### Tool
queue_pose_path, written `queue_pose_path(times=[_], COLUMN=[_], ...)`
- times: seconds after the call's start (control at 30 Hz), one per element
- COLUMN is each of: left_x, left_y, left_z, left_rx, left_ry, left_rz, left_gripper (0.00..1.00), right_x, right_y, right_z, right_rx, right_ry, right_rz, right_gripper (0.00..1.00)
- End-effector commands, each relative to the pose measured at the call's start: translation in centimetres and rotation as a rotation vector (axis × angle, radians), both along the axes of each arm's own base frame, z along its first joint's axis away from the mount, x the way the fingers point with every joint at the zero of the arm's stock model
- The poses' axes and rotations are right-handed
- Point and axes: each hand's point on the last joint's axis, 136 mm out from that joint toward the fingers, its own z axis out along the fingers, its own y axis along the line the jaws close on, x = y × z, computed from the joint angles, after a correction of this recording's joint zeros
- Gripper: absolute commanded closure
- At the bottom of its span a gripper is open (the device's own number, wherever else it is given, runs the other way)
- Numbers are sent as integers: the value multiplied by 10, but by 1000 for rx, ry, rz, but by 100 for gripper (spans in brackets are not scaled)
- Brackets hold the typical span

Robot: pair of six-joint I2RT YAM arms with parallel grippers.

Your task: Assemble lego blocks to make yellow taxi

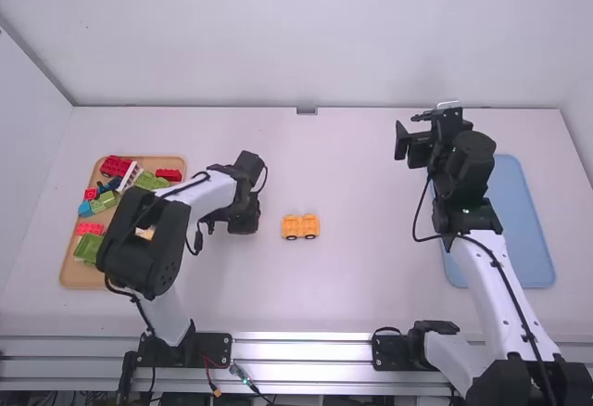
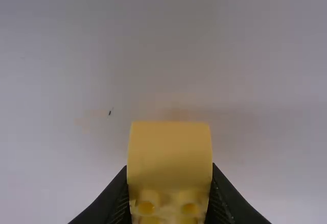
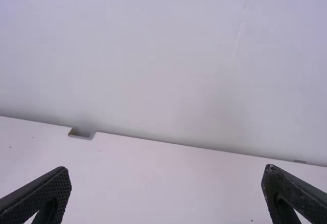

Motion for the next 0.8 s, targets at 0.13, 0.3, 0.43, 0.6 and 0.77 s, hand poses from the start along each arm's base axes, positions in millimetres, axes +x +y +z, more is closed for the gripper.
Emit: queue_pose_path(times=[0.13, 0.3, 0.43, 0.6, 0.77], left_x=[-11, -10, -3, 9, 35], left_y=[1, 2, 0, 0, 1], left_z=[-12, -14, -9, 19, 68], left_rx=[-3, -4, -3, 9, 70], left_ry=[36, 25, 1, -5, -78], left_rz=[15, 3, -82, -221, -698], left_gripper=[90, 5, 1, 1, 1], right_x=[-2, -2, -2, -2, -2], right_y=[1, 0, 0, 1, 1], right_z=[25, 23, 23, 23, 22], right_rx=[2, 2, 2, 2, 3], right_ry=[-54, -48, -48, -47, -42], right_rz=[1, -1, -1, 0, 3], right_gripper=[1, 1, 1, 1, 1])
